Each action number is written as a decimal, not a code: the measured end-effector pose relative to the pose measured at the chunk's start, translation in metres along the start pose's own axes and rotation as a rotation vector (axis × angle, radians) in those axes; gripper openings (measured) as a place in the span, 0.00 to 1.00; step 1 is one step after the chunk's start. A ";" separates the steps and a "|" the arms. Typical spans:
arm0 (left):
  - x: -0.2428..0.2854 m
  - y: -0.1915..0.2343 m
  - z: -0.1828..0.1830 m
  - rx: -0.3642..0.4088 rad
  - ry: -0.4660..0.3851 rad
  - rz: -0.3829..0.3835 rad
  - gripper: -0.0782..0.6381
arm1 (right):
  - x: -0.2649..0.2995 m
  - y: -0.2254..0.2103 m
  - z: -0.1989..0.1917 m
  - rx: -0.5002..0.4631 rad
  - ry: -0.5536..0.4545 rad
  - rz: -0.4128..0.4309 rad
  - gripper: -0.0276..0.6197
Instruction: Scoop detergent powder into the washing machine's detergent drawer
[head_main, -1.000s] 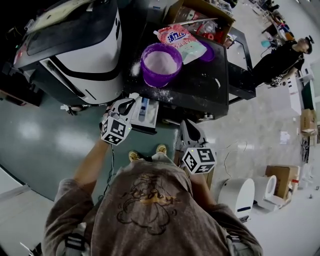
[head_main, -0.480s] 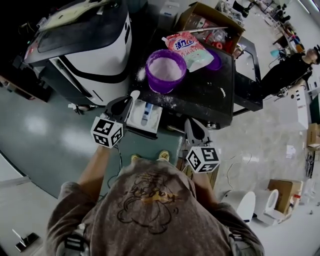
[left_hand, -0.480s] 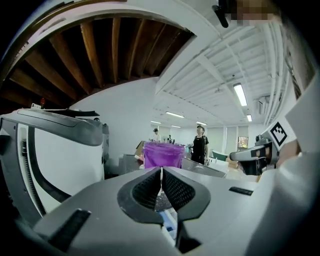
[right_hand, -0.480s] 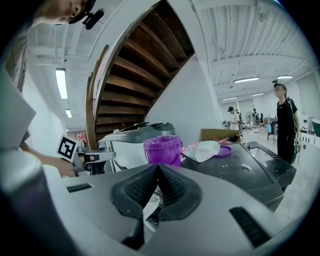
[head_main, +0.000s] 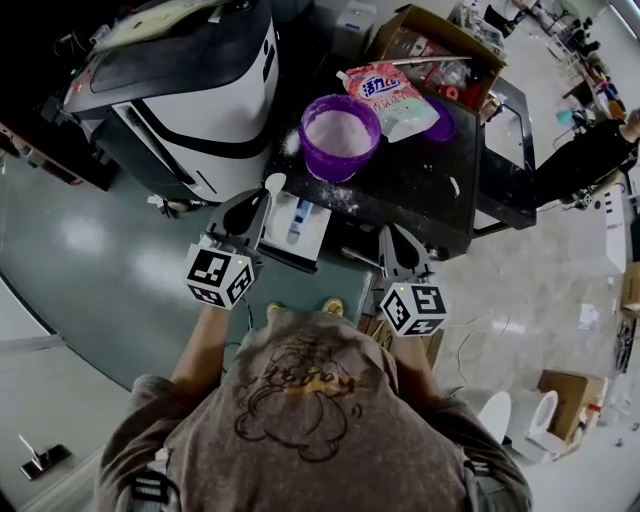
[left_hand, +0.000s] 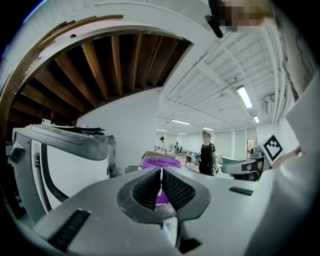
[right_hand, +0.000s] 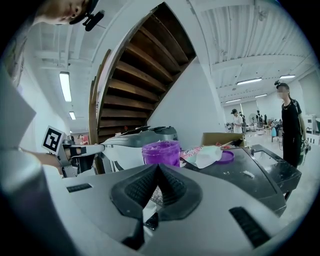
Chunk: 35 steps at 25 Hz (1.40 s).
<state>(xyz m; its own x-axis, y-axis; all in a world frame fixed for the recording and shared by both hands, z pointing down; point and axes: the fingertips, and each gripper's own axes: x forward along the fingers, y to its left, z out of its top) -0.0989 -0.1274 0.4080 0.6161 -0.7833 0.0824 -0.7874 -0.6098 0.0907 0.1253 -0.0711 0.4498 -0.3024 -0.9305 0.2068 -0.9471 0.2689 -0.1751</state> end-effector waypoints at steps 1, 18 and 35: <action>-0.002 -0.003 0.001 0.003 -0.002 0.004 0.14 | 0.000 0.000 0.001 0.001 -0.002 0.003 0.05; -0.011 -0.010 -0.003 -0.024 -0.011 0.073 0.14 | -0.002 0.001 0.004 -0.005 -0.006 0.052 0.04; -0.012 -0.008 -0.006 -0.024 -0.002 0.085 0.14 | -0.004 -0.001 0.000 0.009 -0.004 0.054 0.04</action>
<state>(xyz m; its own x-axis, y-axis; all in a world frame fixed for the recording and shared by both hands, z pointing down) -0.0994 -0.1126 0.4121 0.5468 -0.8325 0.0889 -0.8362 -0.5377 0.1077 0.1271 -0.0680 0.4489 -0.3525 -0.9156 0.1934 -0.9284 0.3163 -0.1949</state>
